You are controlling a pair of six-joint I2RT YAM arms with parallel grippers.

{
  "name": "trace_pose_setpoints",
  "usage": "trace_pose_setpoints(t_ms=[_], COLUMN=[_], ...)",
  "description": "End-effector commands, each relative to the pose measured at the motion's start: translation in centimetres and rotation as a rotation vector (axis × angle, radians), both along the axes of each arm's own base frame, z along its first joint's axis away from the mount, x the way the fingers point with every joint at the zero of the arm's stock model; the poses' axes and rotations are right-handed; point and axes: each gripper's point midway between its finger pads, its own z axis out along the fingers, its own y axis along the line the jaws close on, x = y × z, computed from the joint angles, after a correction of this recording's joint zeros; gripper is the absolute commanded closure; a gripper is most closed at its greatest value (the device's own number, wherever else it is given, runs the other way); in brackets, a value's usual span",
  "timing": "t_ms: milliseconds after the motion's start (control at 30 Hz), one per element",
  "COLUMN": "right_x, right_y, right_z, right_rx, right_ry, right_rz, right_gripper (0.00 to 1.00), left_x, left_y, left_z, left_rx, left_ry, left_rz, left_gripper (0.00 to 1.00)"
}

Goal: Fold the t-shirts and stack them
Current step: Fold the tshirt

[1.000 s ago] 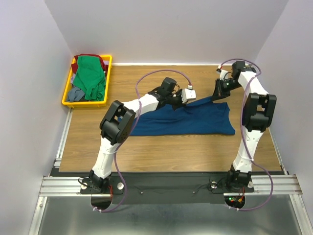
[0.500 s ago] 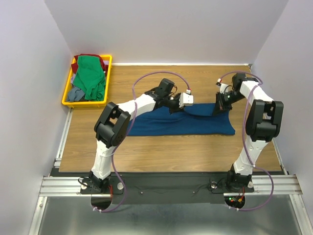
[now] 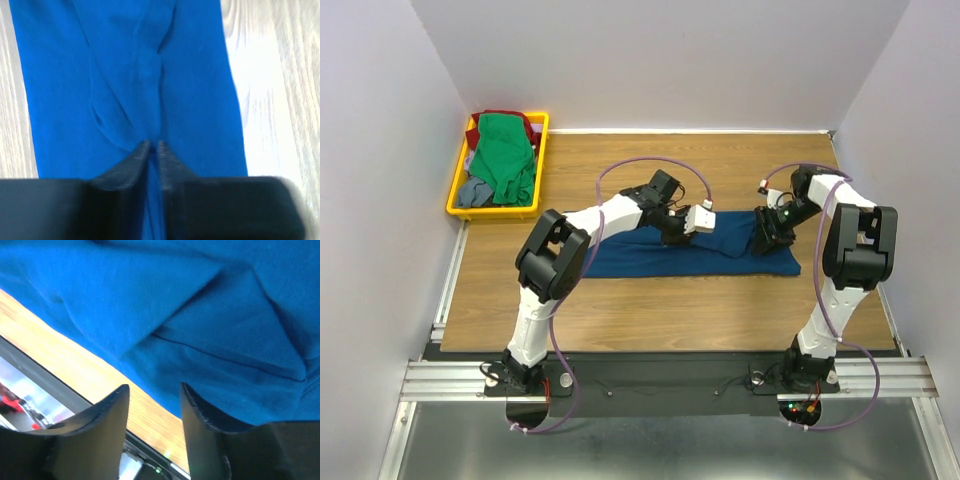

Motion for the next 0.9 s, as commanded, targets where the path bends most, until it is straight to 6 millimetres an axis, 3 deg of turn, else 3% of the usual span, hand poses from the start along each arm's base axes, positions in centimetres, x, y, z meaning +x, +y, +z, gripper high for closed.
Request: trace_pose_setpoints(t_ms=[0, 133, 267, 300, 367, 433, 467, 533, 567, 600, 700, 833, 867], right_x=[1.0, 3.7, 5.3, 5.9, 6.2, 6.1, 6.0, 5.5, 5.4, 5.1, 4.9, 5.1, 5.2], right_y=[-0.8, -0.7, -0.1, 0.1, 0.6, 1.6, 1.9, 2.4, 2.5, 2.2, 1.4, 0.0, -0.3], right_z=[3.0, 6.0, 5.7, 5.5, 5.1, 4.9, 4.7, 3.6, 3.1, 1.9, 0.3, -2.3, -2.6], right_rx=[-0.042, -0.037, 0.001, 0.015, 0.049, 0.094, 0.107, 0.119, 0.115, 0.09, 0.034, -0.061, -0.079], right_ry=[-0.109, -0.236, -0.259, -0.261, -0.246, -0.227, -0.218, -0.187, -0.178, -0.154, -0.126, -0.099, -0.095], right_rz=[0.049, 0.006, -0.045, -0.063, -0.071, -0.081, -0.082, -0.097, -0.1, -0.109, -0.122, -0.15, -0.161], right_gripper=[0.47, 0.5, 0.64, 0.7, 0.73, 0.73, 0.73, 0.72, 0.72, 0.72, 0.72, 0.72, 0.72], left_x=[0.7, 0.9, 1.4, 1.4, 1.1, 0.8, 1.0, 1.5, 1.5, 1.4, 1.3, -0.1, -0.2], left_y=[0.7, 2.2, 3.5, 3.4, 3.0, 1.8, 1.3, -0.3, -1.0, -2.1, -4.7, -7.2, -7.4], left_z=[2.4, 6.0, 7.4, 7.7, 8.2, 9.2, 8.7, 10.1, 9.2, 10.1, 10.1, 8.0, 6.3], left_rx=[-0.008, -0.071, -0.104, -0.113, -0.137, -0.189, -0.196, -0.258, -0.263, -0.299, -0.355, -0.351, -0.329], left_ry=[-0.033, -0.054, -0.037, -0.035, 0.003, 0.063, 0.1, 0.131, 0.183, 0.227, 0.302, 0.391, 0.415], left_rz=[0.04, 0.105, 0.173, 0.176, 0.189, 0.191, 0.2, 0.194, 0.2, 0.197, 0.2, 0.191, 0.207], left_gripper=[0.69, 0.65, 0.66, 0.67, 0.68, 0.69, 0.69, 0.7, 0.71, 0.72, 0.74, 0.8, 0.81])
